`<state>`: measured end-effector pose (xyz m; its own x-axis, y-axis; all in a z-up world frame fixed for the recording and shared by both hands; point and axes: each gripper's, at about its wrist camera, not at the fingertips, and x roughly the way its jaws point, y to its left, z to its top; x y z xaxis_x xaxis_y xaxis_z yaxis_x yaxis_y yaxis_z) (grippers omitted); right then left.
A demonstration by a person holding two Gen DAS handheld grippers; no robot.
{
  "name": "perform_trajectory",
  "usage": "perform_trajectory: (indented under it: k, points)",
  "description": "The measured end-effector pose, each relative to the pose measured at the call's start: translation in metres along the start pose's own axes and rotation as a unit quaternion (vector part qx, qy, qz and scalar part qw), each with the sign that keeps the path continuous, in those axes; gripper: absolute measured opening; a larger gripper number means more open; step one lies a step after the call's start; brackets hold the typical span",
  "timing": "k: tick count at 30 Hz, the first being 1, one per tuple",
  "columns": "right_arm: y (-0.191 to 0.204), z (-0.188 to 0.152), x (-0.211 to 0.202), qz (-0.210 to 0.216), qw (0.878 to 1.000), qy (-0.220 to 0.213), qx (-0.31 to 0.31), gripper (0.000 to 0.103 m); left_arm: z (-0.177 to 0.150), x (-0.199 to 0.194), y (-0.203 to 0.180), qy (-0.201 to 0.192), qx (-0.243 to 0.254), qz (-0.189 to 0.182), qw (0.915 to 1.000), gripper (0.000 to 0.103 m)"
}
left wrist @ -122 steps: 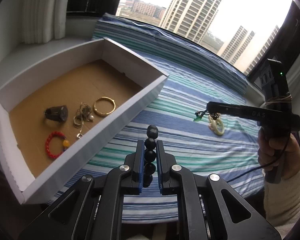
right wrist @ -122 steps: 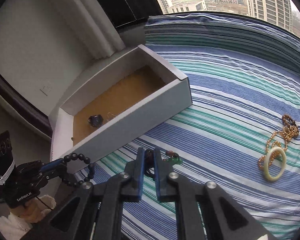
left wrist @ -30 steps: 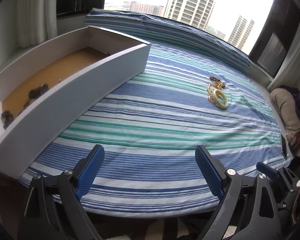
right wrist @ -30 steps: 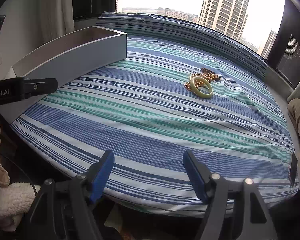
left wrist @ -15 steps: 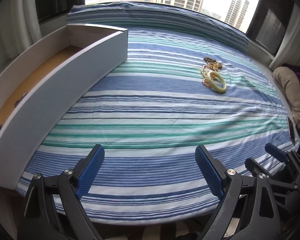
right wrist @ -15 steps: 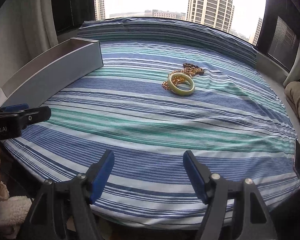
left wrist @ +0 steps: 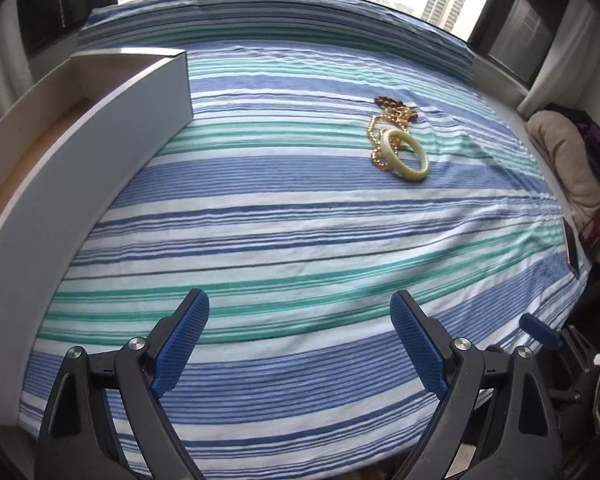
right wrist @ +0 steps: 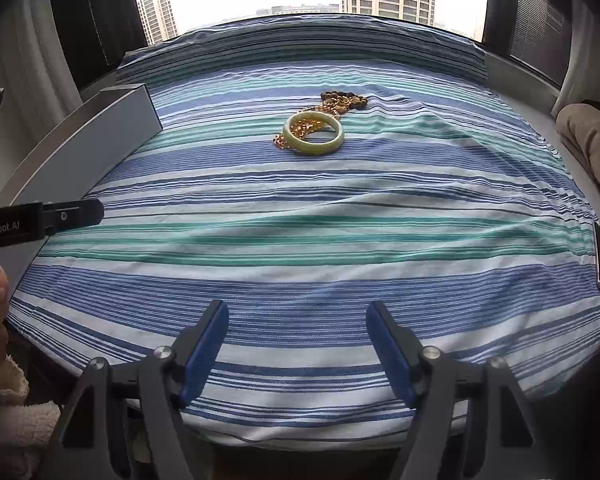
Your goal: Organize jewelry
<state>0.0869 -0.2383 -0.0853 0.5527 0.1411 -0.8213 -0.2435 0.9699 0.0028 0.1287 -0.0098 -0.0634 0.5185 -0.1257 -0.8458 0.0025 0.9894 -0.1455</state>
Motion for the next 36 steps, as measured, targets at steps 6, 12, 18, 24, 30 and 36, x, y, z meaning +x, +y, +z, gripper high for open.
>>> perform_trajectory:
  k: [6,12,18,24,30,36]
  points:
    - [-0.009,-0.005,0.006,0.005,1.000,0.010,0.011,0.073,0.060,0.034,-0.036,-0.003,0.044,-0.063,0.9970,0.091]
    - [-0.021,-0.008,0.002,0.008,1.000,0.009,0.027,0.073,0.125,0.093,-0.067,0.022,0.068,-0.089,0.9934,0.068]
    - [-0.033,-0.014,0.005,0.013,0.999,0.016,0.047,0.073,0.149,0.153,-0.089,0.067,0.071,-0.069,0.9928,0.045]
    - [-0.037,-0.020,0.003,0.017,0.999,0.019,0.046,0.073,0.148,0.180,-0.096,0.086,0.077,-0.046,0.9923,0.020]
    - [-0.040,-0.023,0.001,0.016,0.998,0.019,0.054,0.073,0.140,0.159,-0.083,0.079,0.056,-0.063,0.9933,0.009]
    - [-0.037,-0.021,0.002,0.018,0.998,0.018,0.050,0.073,0.106,0.113,-0.036,0.090,0.020,-0.102,0.9905,0.009]
